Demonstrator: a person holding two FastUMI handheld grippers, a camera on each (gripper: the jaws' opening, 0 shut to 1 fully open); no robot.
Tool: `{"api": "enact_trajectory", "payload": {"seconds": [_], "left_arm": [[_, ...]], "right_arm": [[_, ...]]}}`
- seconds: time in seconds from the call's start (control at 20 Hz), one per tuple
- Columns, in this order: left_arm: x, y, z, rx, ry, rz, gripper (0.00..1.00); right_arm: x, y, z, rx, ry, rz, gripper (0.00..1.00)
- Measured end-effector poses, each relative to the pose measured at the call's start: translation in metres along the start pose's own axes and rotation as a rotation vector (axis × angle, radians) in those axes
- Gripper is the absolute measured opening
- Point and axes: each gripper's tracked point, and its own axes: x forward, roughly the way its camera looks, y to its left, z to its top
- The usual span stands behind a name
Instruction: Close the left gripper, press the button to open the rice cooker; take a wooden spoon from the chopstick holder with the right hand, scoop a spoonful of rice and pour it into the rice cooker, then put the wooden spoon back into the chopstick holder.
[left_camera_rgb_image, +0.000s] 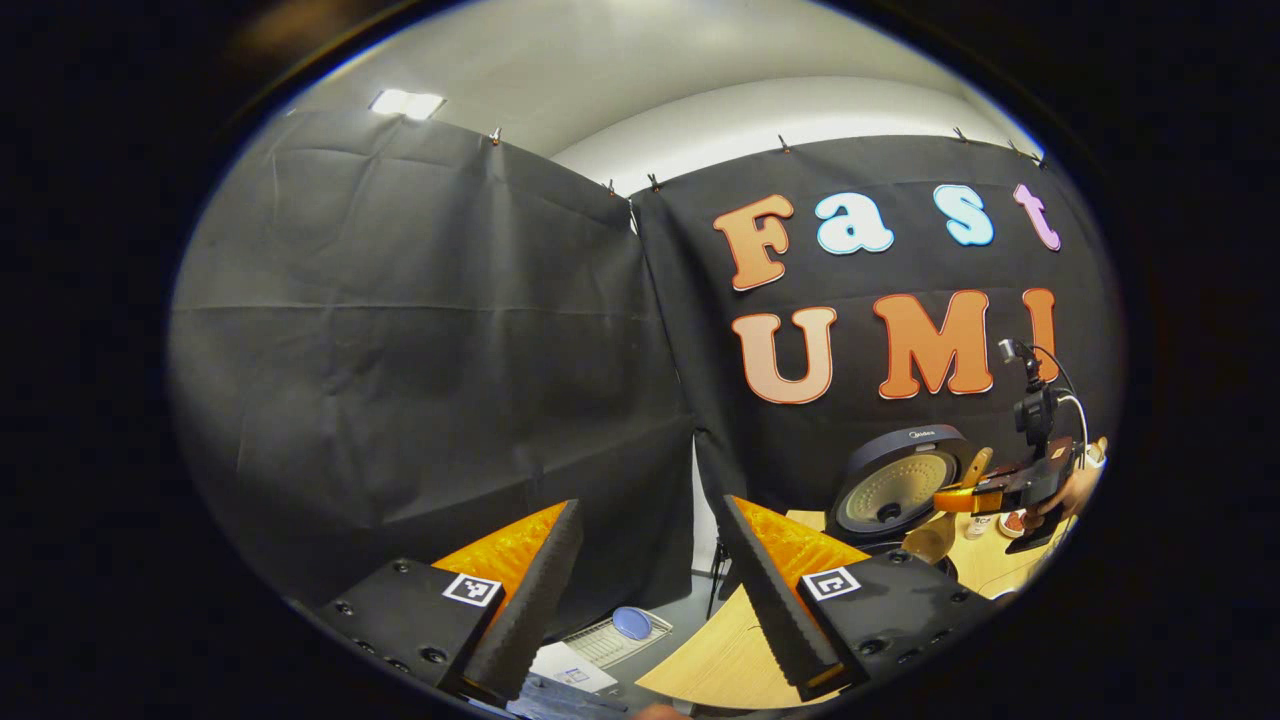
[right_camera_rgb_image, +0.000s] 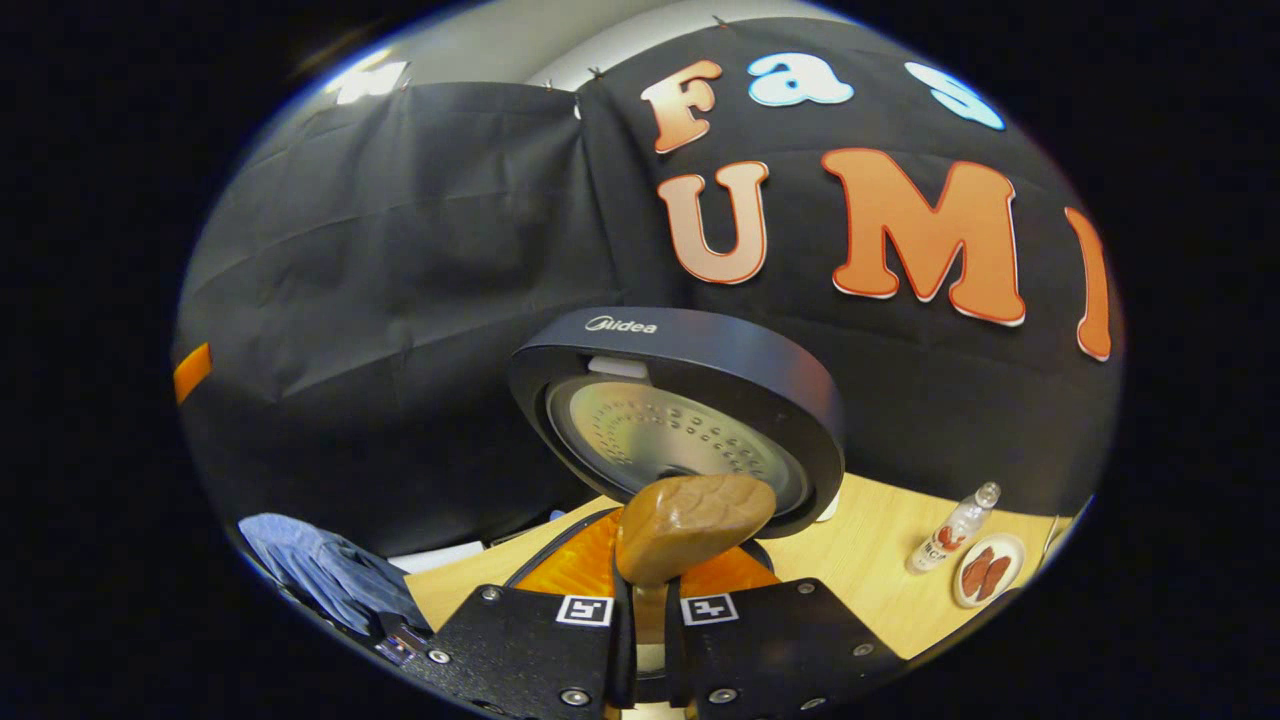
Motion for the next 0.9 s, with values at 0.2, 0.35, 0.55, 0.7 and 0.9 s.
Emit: {"api": "enact_trajectory", "payload": {"seconds": [0.2, 0.35, 0.55, 0.7, 0.9], "left_arm": [[0.001, 0.003, -0.001, -0.002, -0.001, 0.008, 0.94], [-0.001, 0.003, -0.001, -0.005, 0.002, 0.008, 1.00], [-0.003, 0.002, -0.003, -0.012, 0.018, -0.006, 0.94], [-0.003, -0.001, -0.002, -0.015, 0.022, -0.031, 0.94], [0.002, -0.012, -0.004, -0.006, 0.031, -0.076, 0.94]], "right_arm": [[-0.002, 0.007, 0.011, -0.126, -0.051, 0.006, 0.11], [-0.003, 0.014, 0.009, -0.205, -0.067, -0.001, 0.11], [-0.007, 0.011, 0.011, -0.163, -0.086, -0.011, 0.11], [-0.016, -0.007, 0.009, 0.027, -0.070, -0.005, 0.11], [-0.040, -0.046, 0.011, 0.286, -0.066, -0.028, 0.14]]}}
